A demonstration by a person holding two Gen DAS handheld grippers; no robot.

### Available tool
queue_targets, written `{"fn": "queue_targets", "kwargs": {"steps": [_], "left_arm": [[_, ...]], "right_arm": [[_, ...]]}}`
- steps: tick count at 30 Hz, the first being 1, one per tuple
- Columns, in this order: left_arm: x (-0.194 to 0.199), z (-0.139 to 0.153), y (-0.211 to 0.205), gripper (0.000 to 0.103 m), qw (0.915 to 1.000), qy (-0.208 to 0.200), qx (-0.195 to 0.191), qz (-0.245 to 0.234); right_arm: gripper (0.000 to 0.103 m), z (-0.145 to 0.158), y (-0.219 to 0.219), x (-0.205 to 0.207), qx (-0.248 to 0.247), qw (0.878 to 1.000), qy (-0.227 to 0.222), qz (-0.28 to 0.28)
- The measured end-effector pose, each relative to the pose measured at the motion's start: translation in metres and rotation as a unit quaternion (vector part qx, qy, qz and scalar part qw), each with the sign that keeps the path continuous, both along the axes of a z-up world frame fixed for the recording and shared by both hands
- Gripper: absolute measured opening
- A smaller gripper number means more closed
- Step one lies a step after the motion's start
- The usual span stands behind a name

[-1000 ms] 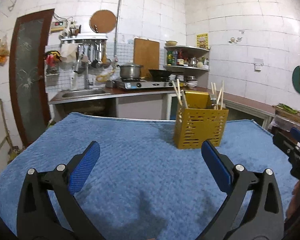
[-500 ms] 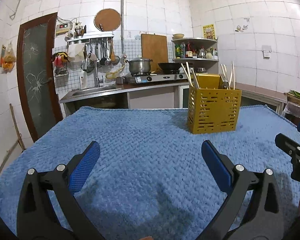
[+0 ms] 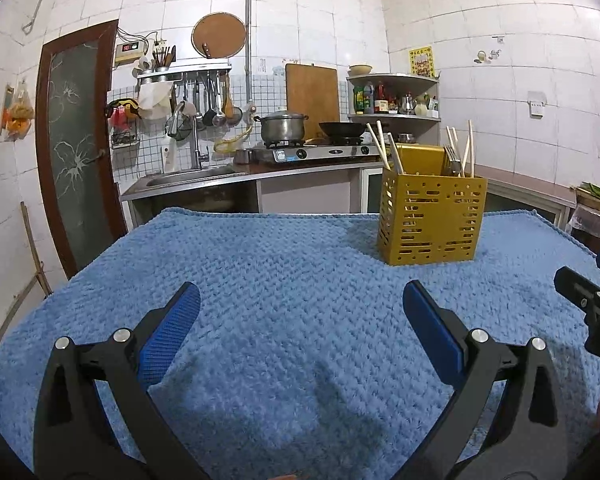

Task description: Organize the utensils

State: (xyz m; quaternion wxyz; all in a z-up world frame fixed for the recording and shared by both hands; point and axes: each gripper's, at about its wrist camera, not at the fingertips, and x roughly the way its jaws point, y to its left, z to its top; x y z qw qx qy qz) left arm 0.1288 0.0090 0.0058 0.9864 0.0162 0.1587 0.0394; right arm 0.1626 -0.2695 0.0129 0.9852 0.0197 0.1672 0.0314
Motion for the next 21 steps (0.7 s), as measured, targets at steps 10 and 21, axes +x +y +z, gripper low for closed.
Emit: {"fn": "queue_targets", "kwargs": {"steps": [10,21], "left_arm": [[-0.0012,-0.0005,-0.0002,0.098,1.0,0.0,0.0,0.0],[-0.0027,-0.0013,-0.0028,0.098,1.0,0.0,0.003,-0.003]], "right_arm": [[0.099,-0.0005,0.0026,-0.001,-0.001,1.0,-0.002,-0.002],[0.099,-0.0007,0.0026,-0.0007,-0.002,1.0,-0.001,-0.002]]}}
